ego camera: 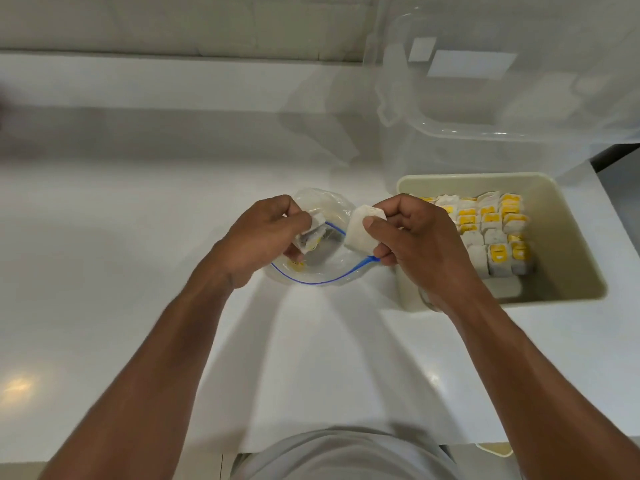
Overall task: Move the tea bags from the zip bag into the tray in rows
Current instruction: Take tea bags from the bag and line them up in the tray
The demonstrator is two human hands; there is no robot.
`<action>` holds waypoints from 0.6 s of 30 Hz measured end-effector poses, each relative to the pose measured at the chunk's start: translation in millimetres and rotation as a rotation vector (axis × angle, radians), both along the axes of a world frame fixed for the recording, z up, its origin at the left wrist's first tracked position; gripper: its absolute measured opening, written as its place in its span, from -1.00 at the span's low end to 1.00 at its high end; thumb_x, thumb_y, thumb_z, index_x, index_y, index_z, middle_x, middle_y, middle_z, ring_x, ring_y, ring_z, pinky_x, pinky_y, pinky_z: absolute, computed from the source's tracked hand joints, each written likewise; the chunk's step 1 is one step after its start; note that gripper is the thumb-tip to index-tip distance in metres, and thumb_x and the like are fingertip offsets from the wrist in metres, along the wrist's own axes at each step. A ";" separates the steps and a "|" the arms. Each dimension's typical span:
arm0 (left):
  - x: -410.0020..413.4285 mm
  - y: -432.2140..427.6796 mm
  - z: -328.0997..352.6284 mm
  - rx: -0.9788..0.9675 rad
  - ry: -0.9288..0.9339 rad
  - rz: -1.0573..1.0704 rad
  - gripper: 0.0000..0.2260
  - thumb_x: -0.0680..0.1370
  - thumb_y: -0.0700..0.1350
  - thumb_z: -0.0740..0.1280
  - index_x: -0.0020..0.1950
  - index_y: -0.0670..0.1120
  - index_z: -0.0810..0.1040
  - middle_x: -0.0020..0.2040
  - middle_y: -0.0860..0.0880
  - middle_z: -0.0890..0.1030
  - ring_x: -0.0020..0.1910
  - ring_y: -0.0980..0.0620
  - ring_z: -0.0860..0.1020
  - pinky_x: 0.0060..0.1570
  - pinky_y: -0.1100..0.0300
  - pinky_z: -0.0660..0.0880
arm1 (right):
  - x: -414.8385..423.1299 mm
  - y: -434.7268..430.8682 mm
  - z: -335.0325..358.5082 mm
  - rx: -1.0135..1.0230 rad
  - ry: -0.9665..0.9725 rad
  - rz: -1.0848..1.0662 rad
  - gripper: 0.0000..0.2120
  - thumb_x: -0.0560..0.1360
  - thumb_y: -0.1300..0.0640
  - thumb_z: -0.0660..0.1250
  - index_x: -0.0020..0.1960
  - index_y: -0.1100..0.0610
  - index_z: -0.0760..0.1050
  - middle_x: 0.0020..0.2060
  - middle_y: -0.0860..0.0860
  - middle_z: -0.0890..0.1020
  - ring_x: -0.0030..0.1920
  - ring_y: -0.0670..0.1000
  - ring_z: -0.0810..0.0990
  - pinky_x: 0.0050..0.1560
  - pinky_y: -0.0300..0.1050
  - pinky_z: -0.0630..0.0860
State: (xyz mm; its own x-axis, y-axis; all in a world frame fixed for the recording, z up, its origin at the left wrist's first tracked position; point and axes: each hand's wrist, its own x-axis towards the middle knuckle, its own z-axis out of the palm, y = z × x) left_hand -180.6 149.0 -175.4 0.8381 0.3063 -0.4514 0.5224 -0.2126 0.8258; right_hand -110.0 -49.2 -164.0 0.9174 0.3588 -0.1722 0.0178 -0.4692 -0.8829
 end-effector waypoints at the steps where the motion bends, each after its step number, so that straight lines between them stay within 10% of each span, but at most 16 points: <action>1: 0.7 0.3 2.1 -0.037 0.003 0.012 -0.88 0.55 -0.07 0.32 -0.17 -0.03 0.46 -0.28 0.06 0.59 -0.40 0.06 0.58 -0.39 0.19 0.23 | 0.3 1.3 0.5 0.003 -0.001 0.006 -0.96 0.50 0.11 0.40 -0.08 0.07 0.60 -0.38 -0.08 0.65 -0.38 -0.08 0.65 -0.30 -0.08 0.64; 8: 2.7 -0.3 1.1 -0.043 -0.051 -0.088 -0.86 0.52 -0.01 0.46 0.00 -0.03 0.62 -0.34 0.10 0.61 -0.46 0.17 0.49 -0.42 0.37 0.34 | 0.3 3.3 0.5 -0.032 -0.022 0.033 -0.97 0.50 0.09 0.40 -0.08 0.04 0.60 -0.39 -0.09 0.64 -0.40 -0.10 0.64 -0.28 -0.03 0.63; 18: 4.1 3.9 -2.5 0.382 -0.043 -0.260 -0.77 0.28 0.09 0.61 -0.14 0.12 0.66 -0.35 0.16 0.61 -0.30 0.21 0.57 -0.22 0.15 0.49 | 1.1 3.8 -3.5 -0.048 -0.032 0.063 -0.97 0.50 0.08 0.41 -0.09 0.03 0.60 -0.41 -0.12 0.64 -0.39 -0.07 0.65 -0.19 0.06 0.65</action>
State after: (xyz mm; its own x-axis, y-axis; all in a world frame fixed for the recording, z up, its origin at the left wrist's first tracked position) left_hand -176.5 152.9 -177.9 0.9247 0.2210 -0.3101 0.3784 -0.6252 0.6826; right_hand -109.0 -45.3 -167.5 0.8988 0.4077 -0.1610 0.0767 -0.5080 -0.8579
